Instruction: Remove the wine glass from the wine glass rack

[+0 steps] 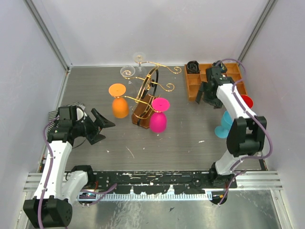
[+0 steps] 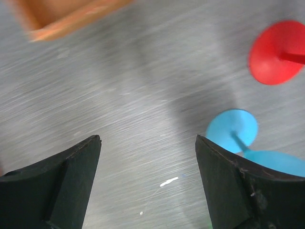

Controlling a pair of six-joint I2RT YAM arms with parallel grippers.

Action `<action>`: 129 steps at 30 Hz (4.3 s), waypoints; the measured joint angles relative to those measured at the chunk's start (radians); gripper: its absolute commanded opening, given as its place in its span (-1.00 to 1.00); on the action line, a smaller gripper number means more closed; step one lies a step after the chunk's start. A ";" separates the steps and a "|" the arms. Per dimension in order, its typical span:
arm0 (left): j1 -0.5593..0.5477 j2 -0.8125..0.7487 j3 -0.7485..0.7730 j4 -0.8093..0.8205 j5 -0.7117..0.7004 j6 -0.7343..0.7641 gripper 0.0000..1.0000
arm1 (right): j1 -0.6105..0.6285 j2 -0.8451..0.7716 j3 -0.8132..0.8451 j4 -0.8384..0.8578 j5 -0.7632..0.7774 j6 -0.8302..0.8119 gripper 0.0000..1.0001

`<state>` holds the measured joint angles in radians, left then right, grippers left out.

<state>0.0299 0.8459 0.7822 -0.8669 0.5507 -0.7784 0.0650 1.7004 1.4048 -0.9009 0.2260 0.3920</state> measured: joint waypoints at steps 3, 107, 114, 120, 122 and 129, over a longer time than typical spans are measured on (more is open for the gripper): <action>0.000 -0.001 0.000 0.001 -0.003 -0.007 0.96 | 0.105 -0.111 0.031 0.016 -0.055 -0.009 0.67; 0.000 -0.026 -0.021 0.018 0.017 -0.037 0.96 | 0.440 -0.607 -0.220 0.406 -0.652 0.483 -0.98; 0.000 -0.026 -0.021 0.016 0.017 -0.034 0.96 | 0.443 -0.478 -0.132 0.418 -0.639 0.470 -0.99; 0.000 -0.026 -0.021 0.008 0.016 -0.025 0.96 | 0.351 -0.479 -0.072 0.407 -0.652 0.436 -0.98; 0.000 -0.026 -0.021 0.008 0.016 -0.021 0.96 | 0.284 -0.498 -0.072 0.382 -0.661 0.420 -0.98; 0.000 -0.026 -0.021 0.008 0.016 -0.015 0.96 | 0.172 -0.628 -0.071 0.195 -0.668 0.337 -0.98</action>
<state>0.0299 0.8204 0.7609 -0.8593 0.5671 -0.7933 0.2367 1.0721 1.3334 -0.7063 -0.4419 0.7292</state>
